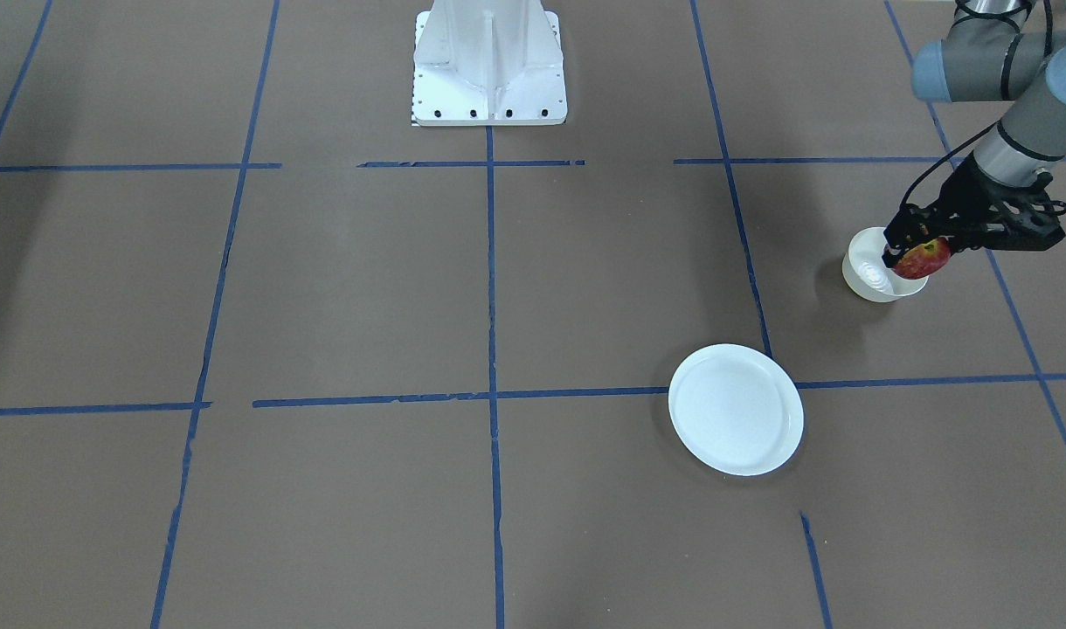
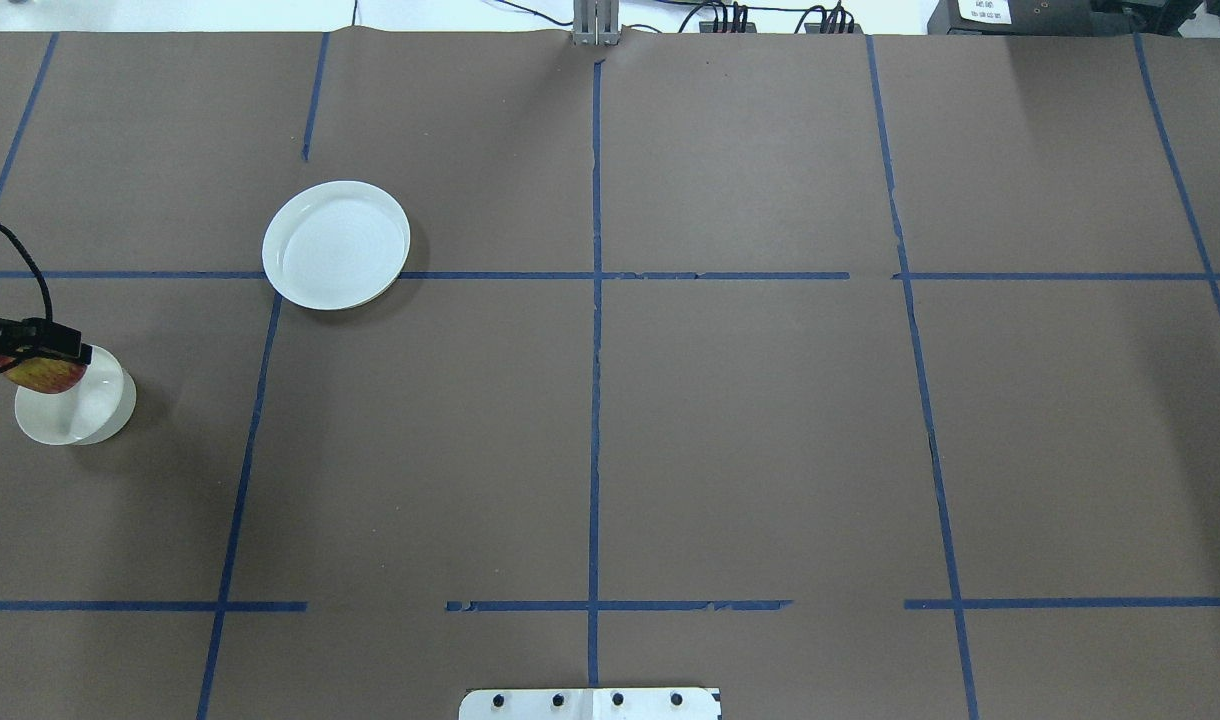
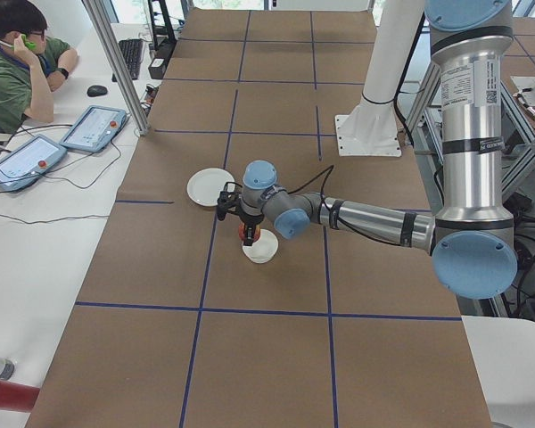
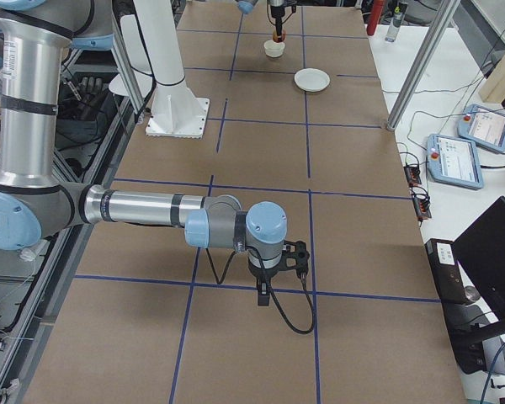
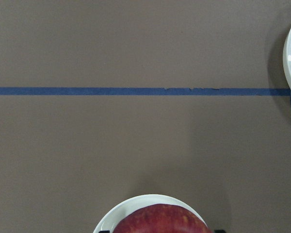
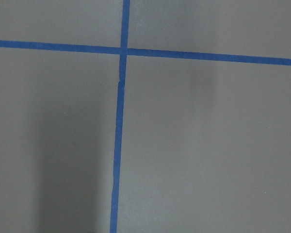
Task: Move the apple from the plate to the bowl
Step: 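Carry the apple over the white bowl and lower it in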
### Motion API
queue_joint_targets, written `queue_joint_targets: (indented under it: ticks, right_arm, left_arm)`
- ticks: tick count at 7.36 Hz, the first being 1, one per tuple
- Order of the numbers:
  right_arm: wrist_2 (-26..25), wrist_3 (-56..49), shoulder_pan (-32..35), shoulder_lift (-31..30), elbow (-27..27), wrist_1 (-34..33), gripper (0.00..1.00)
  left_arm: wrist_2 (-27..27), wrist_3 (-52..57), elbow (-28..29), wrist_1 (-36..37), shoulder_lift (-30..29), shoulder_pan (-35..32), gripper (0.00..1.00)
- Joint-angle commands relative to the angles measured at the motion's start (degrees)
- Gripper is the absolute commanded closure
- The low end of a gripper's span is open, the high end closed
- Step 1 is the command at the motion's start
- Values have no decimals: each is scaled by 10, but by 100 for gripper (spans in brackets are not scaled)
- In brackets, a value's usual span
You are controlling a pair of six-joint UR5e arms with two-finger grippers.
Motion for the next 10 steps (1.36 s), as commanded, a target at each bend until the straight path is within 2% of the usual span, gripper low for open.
queue_joint_targets:
  ticks: [1,4,5,6,7,10]
  right_arm:
    - [0,0,1,0,0,1,0]
    - [0,0,0,0,0,1,0]
    - [0,0,0,0,0,1,0]
    - [0,0,0,-1,0,1,0]
    - [0,0,0,0,0,0,0]
    - [0,0,0,0,0,1,0]
  left_arm:
    - [30,-29,12,-10,4,31,53]
    - [37,-30,14,-22,17,34,52]
    - [37,-30,14,-22,17,35,42]
    - [37,-31,14,-22,17,34,18]
    - [37,-31,14,-22,17,34,4]
    - [36,-31,14,-22,17,34,1]
